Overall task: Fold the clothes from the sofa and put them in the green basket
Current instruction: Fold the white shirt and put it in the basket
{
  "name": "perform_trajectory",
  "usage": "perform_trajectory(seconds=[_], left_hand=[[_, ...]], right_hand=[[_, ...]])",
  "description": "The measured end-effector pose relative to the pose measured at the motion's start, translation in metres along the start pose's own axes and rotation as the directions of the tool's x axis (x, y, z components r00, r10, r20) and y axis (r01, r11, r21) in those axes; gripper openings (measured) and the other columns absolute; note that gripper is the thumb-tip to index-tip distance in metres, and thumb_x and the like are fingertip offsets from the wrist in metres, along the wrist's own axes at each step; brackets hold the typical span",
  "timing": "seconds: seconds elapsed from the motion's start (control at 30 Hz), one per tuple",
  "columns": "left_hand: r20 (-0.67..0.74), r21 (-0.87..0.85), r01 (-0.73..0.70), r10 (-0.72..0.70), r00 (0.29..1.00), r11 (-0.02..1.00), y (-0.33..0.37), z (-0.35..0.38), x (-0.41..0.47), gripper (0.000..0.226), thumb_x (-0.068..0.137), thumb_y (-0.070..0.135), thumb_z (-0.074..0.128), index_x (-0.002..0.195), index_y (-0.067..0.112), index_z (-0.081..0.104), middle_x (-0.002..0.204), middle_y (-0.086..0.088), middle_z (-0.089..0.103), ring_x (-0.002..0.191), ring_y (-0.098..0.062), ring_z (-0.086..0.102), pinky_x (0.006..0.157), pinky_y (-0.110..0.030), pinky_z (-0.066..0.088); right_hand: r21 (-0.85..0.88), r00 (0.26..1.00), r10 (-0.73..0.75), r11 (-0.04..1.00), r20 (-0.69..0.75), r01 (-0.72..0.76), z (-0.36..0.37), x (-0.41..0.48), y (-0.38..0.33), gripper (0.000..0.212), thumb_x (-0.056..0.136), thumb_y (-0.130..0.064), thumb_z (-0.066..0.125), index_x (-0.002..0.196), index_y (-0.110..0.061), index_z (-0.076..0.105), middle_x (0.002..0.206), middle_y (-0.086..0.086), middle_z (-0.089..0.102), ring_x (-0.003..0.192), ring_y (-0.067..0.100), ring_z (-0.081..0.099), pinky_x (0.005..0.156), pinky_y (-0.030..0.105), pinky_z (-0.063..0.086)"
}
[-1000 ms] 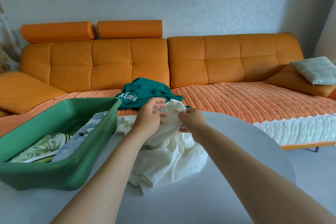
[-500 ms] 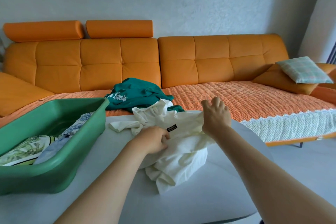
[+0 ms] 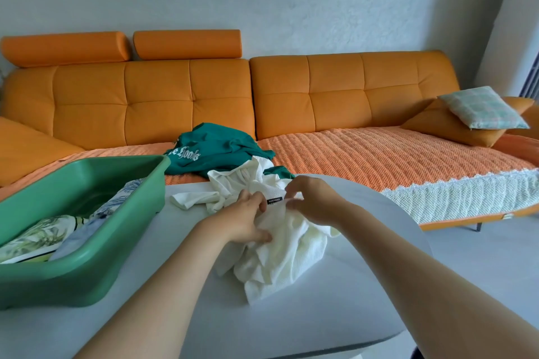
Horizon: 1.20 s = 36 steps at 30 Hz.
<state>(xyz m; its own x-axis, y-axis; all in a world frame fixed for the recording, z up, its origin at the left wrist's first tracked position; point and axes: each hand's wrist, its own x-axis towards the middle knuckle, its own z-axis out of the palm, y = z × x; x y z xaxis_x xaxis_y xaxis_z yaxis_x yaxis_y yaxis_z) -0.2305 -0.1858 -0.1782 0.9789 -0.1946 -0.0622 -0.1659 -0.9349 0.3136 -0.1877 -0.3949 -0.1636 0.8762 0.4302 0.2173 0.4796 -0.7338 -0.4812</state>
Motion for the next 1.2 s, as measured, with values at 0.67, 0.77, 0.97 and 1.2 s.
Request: perform_trajectory(seconds=[0.67,0.77,0.97,1.2], left_hand=[[-0.337,-0.292,0.035,-0.137,0.932,0.956,0.011,-0.033,0.003,0.030,0.104,0.024,0.029,0.108,0.017,0.057,0.098,-0.001,0.062,0.089,-0.022,0.059,0.074,-0.037,0.046],[-0.312,-0.577,-0.066,-0.145,0.939,0.814,0.022,-0.039,0.002,0.034,0.104,0.022,0.037,0.129,0.018,0.060,0.125,0.002,0.062,0.117,-0.019,0.055,0.094,-0.032,0.042],[-0.042,-0.796,-0.061,0.045,0.998,0.602,0.022,-0.039,-0.006,0.020,0.100,0.020,0.054,0.111,0.021,0.070,0.100,0.003,0.075,0.089,-0.016,0.070,0.078,-0.027,0.056],[0.131,-0.265,0.161,-0.130,0.983,0.951,0.004,-0.002,0.000,0.046,0.078,0.049,0.076,0.117,0.034,0.056,0.116,0.014,0.056,0.106,-0.009,0.058,0.093,-0.029,0.050]], right_hand=[[-0.005,0.997,-0.074,0.997,-0.006,0.074,-0.019,-0.018,-0.010,0.042,0.086,-0.060,0.057,0.123,-0.039,0.057,0.098,-0.010,0.065,0.087,0.012,0.059,0.075,0.033,0.047],[0.004,0.986,-0.165,0.986,0.012,0.165,-0.010,-0.018,-0.018,0.070,0.085,-0.035,0.069,0.142,-0.048,0.031,0.115,-0.010,0.056,0.094,0.012,0.056,0.080,0.034,0.049],[-0.134,0.979,-0.161,0.981,-0.124,0.144,-0.023,-0.008,-0.008,0.038,0.083,0.007,0.051,0.096,-0.025,0.068,0.091,-0.005,0.061,0.087,0.022,0.062,0.065,0.034,0.046],[-0.880,0.900,0.434,0.443,0.043,-0.172,-0.036,-0.016,0.028,0.029,0.093,-0.028,0.057,0.121,-0.022,0.063,0.128,0.004,0.060,0.124,0.026,0.046,0.100,0.038,0.036]])
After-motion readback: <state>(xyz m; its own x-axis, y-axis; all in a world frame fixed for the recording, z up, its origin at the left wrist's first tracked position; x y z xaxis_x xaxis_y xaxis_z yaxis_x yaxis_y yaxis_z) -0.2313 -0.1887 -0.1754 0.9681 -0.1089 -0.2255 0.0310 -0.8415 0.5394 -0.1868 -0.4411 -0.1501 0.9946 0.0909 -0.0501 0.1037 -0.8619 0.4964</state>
